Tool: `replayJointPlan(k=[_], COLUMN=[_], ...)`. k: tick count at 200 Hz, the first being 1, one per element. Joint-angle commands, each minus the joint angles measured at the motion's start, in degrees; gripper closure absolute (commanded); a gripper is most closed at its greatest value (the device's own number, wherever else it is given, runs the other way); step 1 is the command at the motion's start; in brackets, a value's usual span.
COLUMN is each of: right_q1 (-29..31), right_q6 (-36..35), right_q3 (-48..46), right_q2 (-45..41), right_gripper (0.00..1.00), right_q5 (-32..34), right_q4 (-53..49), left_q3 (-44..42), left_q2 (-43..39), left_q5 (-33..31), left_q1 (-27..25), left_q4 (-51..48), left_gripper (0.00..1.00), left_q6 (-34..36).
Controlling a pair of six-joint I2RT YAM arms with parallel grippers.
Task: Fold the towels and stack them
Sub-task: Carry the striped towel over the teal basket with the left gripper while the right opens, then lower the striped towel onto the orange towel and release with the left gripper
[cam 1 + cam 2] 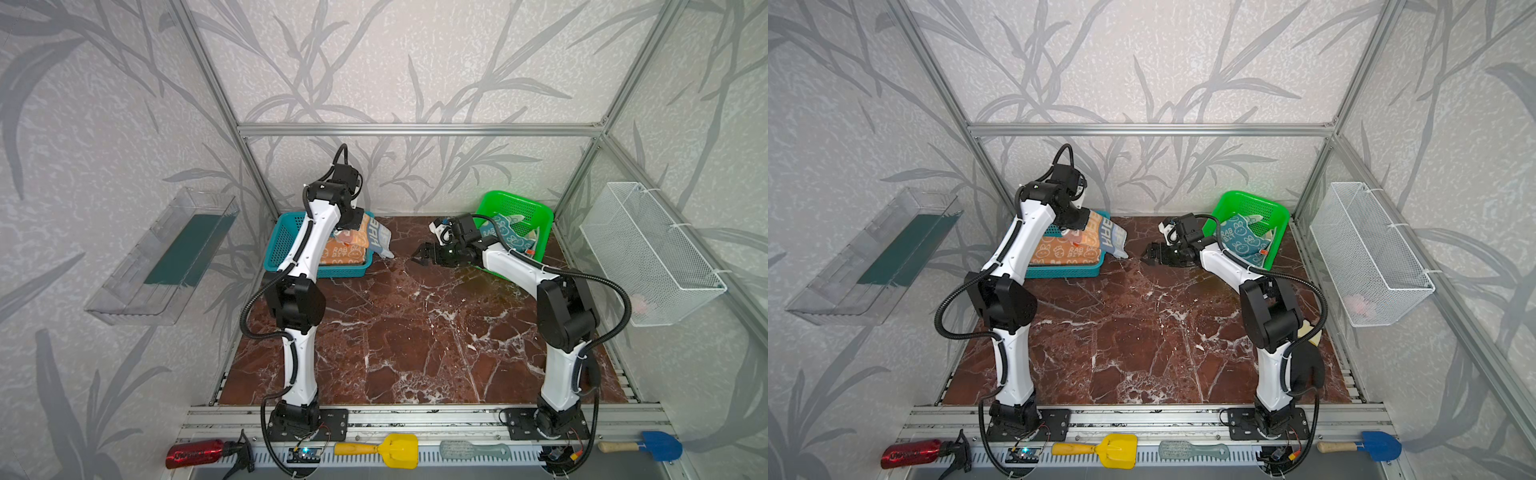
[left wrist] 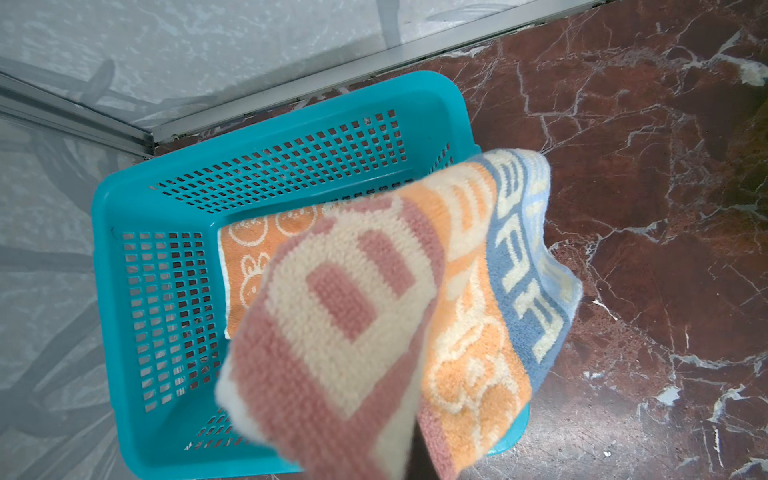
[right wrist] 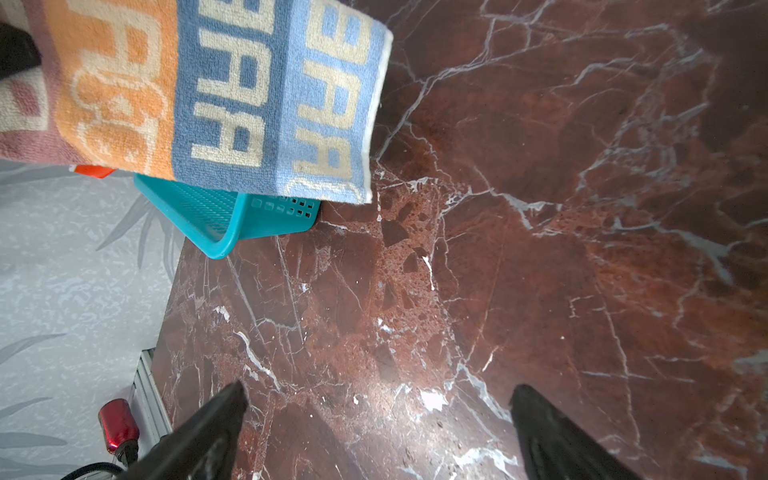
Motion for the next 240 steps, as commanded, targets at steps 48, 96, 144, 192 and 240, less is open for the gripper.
replayJointPlan(k=[48, 96, 144, 192, 240], right_q1=[2.58, 3.53, 3.88, 4.13, 4.07], right_q6=[-3.79, -3.85, -4.53, -4.84, -4.21], right_q3=[8.16, 13.07, 18.71, 20.60, 19.96], right_q2=[4.20, 6.81, 9.79, 11.09, 11.41], right_gripper=[0.01, 0.01, 0.01, 0.01, 0.01], right_q5=[1.13, 0.68, 0.85, 0.74, 0.76], right_q4=[-4.50, -3.79, -7.64, -8.85, -8.72], left_q3=[-2.68, -2.87, -5.50, -6.06, -7.09], left_q2=[1.61, 4.10, 5.12, 6.72, 8.84], left_q5=[-2.08, -5.93, -9.19, -9.72, -10.08], left_q1=[3.95, 4.96, 6.44, 7.72, 8.12], left_q4=[1.61, 2.86, 5.60, 7.38, 11.00], left_gripper=[1.00, 1.00, 1.00, 1.00, 1.00], left_q6=[5.24, 8.32, 10.60, 11.70, 14.00])
